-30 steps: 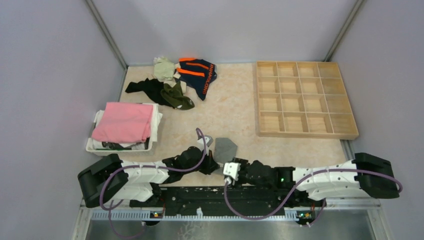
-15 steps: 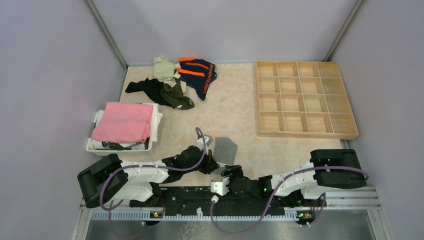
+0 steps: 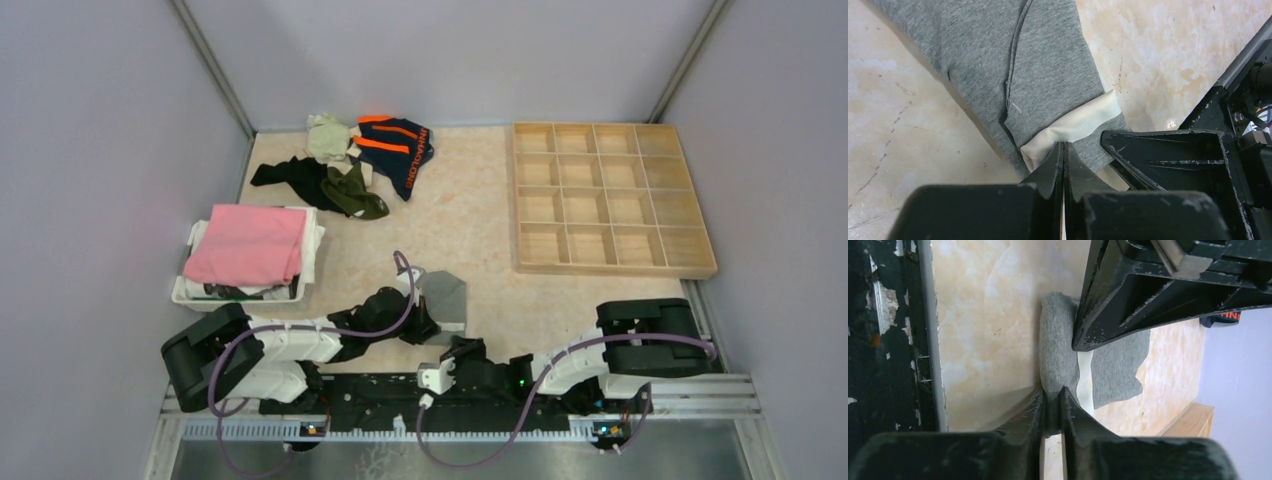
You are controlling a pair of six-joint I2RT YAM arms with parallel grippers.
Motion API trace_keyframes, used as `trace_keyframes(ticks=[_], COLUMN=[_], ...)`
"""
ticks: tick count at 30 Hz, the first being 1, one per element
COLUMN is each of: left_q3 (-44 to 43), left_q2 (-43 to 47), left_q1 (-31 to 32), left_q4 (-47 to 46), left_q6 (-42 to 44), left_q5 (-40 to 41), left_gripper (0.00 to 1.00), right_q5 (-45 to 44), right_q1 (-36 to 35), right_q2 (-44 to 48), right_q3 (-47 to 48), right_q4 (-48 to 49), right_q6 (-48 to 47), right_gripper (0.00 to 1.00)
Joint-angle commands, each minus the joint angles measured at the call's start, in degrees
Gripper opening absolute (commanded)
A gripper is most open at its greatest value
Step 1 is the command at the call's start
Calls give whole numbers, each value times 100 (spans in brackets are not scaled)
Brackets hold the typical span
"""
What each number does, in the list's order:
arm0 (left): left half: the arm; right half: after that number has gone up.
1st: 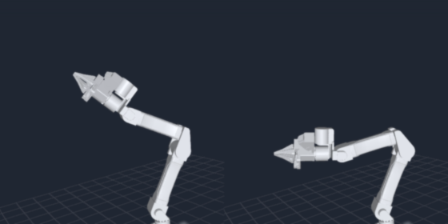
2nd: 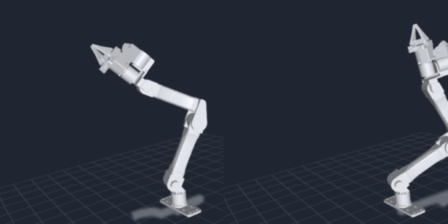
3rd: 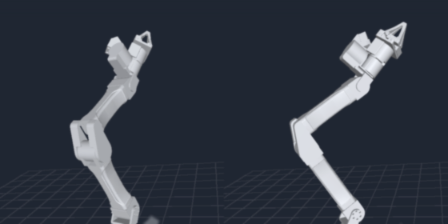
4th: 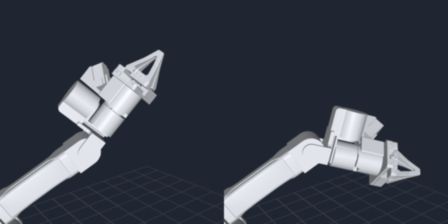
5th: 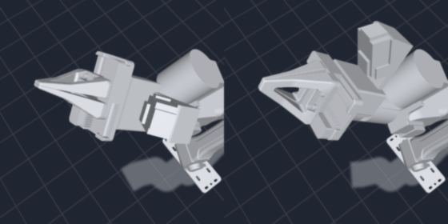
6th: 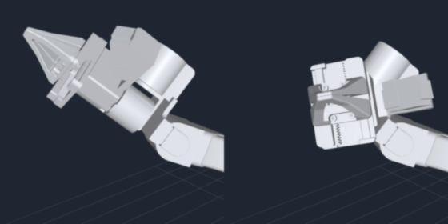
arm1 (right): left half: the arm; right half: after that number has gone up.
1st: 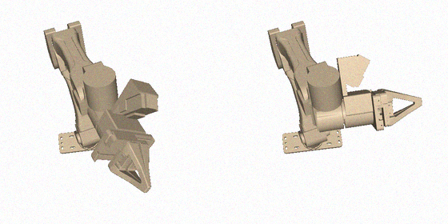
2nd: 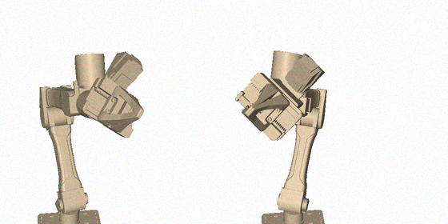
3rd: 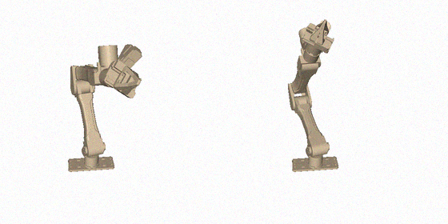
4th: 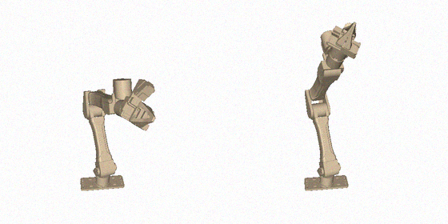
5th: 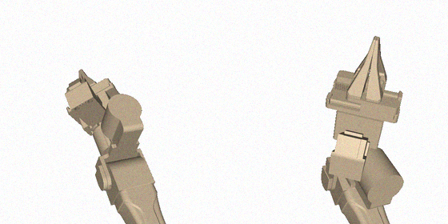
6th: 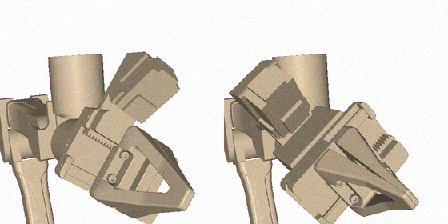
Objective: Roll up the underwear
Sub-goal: Roll the underwear to the center of the board.
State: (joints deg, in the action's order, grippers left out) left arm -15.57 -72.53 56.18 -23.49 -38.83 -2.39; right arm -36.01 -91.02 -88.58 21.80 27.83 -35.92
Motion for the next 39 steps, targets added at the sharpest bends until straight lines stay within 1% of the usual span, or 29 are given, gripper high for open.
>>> trace_keyframes(ticks=[1, 2, 6, 9, 12, 14, 17, 23, 31, 39], left_q3=[142, 142, 153, 125, -68, -262, -428, -328, -127, 34], left_q2=[-220, -186, 137, 646, 1190, 1380, 1533, 1634, 1976, 2711], left_q1=[-119, -132, -214, -263, -279, -283, -291, -292, -293, -293], left_q4=[923, 912, 916, 992, 1214, 1481, 1754, 1775, 1855, 2187], left_q6=[290, 291, 292, 308, 440, 537, 639, 617, 496, 337], left_q5=[79, 61, -29, -111, -247, -227, -167, -267, -117, 186], left_gripper=[0, 0, 0, 0, 0, 0, 0, 0, 0, 0], right_q5=[-43, -25, 78, 361, 884, 1246, 1933, 3253, 4716, 5879], right_q1=[-56, -58, -59, -44, 69, 196, 469, 1069, 1795, 2492], right_q2=[-43, -7, 237, 556, 914, 1122, 1396, 1770, 1766, 1298], right_q3=[-13, -24, -6, 66, 185, 240, 332, 428, 535, 948], right_q4=[-168, -165, -301, -505, -834, -1058, -1324, -1537, -1455, -1483], right_q6=[-8, 22, 285, 631, 1072, 1416, 1928, 2736, 3481, 4114], right_gripper=[4, 0, 0, 0, 0, 0, 0, 0, 0, 0])
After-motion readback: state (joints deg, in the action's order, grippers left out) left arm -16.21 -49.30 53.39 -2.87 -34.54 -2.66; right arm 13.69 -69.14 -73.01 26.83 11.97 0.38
